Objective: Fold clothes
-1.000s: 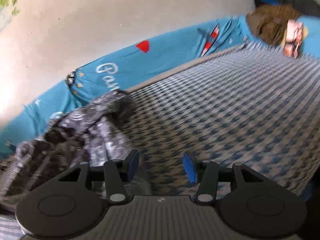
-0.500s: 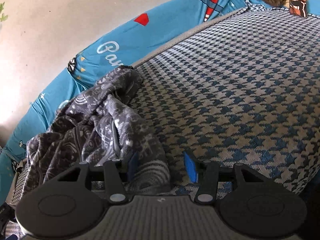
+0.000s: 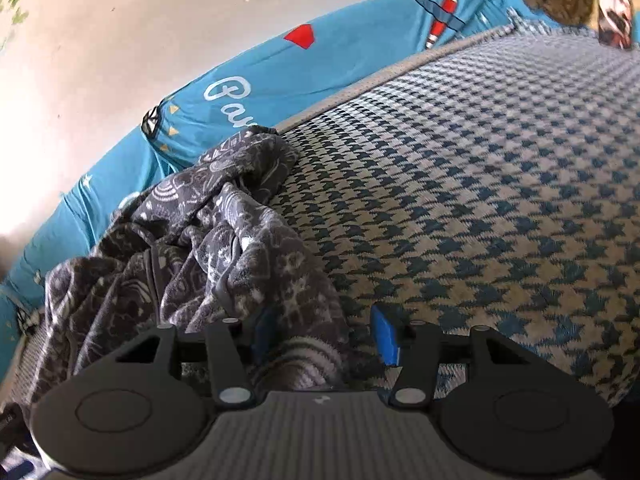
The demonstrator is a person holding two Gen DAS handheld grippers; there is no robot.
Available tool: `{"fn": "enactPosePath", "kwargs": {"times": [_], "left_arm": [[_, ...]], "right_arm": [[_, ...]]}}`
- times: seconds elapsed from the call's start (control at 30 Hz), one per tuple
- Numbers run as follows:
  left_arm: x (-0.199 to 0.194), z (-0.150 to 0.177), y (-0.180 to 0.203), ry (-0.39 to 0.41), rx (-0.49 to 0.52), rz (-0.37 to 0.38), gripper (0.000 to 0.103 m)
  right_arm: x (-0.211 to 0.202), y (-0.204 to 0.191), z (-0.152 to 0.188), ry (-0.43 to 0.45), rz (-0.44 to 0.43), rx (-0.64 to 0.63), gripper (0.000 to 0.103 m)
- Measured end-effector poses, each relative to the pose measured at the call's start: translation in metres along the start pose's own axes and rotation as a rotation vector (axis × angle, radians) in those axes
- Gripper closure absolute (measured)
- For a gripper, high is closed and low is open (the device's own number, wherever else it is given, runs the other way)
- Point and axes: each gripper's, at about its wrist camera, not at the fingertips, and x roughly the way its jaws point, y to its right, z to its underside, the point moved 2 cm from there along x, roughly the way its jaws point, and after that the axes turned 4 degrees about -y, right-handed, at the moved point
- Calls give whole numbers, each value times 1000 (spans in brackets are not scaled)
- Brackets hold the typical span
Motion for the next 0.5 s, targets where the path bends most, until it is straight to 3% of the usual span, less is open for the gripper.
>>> {"fn": "enactPosePath", "kwargs": {"times": [0.3, 0.43, 0.5], "left_arm": [[12, -18, 6, 40, 45, -1, 0], [13, -21, 1, 53, 34, -3, 0], [11, -21, -1, 65, 28, -4, 0]], "right_arm": [[5, -6, 5, 9, 24, -58, 48], [7, -11, 6, 13, 36, -89, 76], [5, -11, 6, 15, 30, -82, 85]]}}
